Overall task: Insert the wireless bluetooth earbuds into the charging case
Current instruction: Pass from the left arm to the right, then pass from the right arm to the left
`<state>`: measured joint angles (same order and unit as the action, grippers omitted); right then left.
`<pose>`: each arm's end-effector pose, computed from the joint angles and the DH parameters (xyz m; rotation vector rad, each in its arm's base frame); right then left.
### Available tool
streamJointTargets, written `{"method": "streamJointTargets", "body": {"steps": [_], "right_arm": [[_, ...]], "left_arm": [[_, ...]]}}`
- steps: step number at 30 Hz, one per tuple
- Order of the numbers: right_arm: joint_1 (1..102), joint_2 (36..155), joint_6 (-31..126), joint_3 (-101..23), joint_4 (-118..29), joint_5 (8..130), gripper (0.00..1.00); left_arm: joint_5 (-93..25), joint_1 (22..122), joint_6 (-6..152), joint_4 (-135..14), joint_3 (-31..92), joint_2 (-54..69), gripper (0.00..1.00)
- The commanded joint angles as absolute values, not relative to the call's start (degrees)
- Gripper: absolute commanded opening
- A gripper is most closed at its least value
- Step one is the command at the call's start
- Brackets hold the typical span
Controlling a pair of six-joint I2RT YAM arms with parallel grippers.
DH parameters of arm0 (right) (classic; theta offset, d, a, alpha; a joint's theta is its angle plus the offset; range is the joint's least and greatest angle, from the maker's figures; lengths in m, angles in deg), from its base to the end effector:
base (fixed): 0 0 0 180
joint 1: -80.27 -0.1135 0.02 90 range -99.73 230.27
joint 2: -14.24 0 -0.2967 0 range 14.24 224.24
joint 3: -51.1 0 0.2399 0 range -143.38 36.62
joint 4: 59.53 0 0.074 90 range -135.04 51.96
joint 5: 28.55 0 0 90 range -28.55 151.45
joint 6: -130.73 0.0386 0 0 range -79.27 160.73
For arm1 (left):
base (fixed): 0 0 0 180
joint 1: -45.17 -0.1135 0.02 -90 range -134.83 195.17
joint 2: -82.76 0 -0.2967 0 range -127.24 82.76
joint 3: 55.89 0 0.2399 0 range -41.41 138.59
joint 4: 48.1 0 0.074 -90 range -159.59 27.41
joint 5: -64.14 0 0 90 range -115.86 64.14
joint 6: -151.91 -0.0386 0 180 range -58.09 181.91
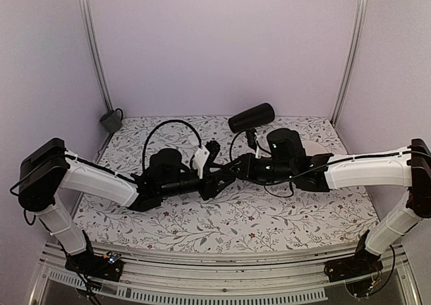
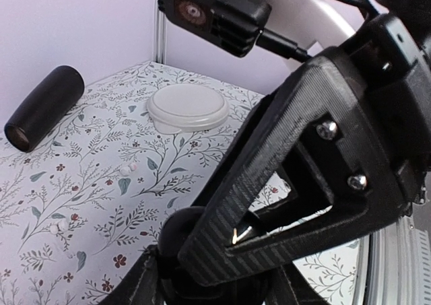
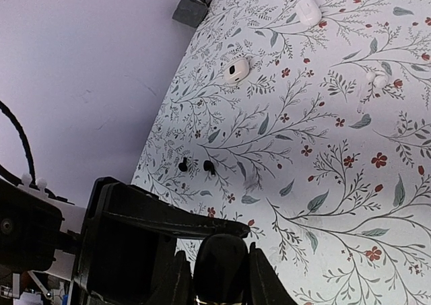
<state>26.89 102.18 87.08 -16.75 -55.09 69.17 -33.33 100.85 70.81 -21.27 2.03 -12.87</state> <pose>0.1967 0.2734 0.2810 -0.2325 2.2128 1.1892 0.1927 -0.2912 0.2408 0.8269 1.6603 -0.9196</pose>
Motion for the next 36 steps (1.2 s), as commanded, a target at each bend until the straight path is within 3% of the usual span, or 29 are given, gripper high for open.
{"method": "streamJointTargets", "body": {"steps": [1,5,7,15,28,36], "right_arm": [[26.3,102.3,84.7,-18.5,-54.7,69.4,0.10],[26.4,101.6,83.2,-19.7,-53.6,71.0,0.05],[26.5,101.1,81.9,-20.2,-52.9,72.2,0.04],[30.2,95.6,73.0,-20.6,-47.5,79.7,0.04],[32.0,90.0,59.2,-24.8,-34.6,86.4,0.05],[32.0,89.7,55.2,-28.5,-28.8,90.2,0.05]], "left_arm": [[-33.8,101.2,72.4,-18.2,1.4,-11.5,0.36],[-34.3,100.5,73.8,-16.9,0.0,-11.2,0.69],[-35.6,100.1,74.4,-16.1,-1.0,-10.7,0.79],[-39.5,98.2,75.4,-12.6,-7.4,-4.8,0.95],[-41.5,90.1,90.0,-12.2,-7.9,4.1,0.96],[-38.9,89.5,84.0,-22.8,-3.9,7.8,0.96]]}}
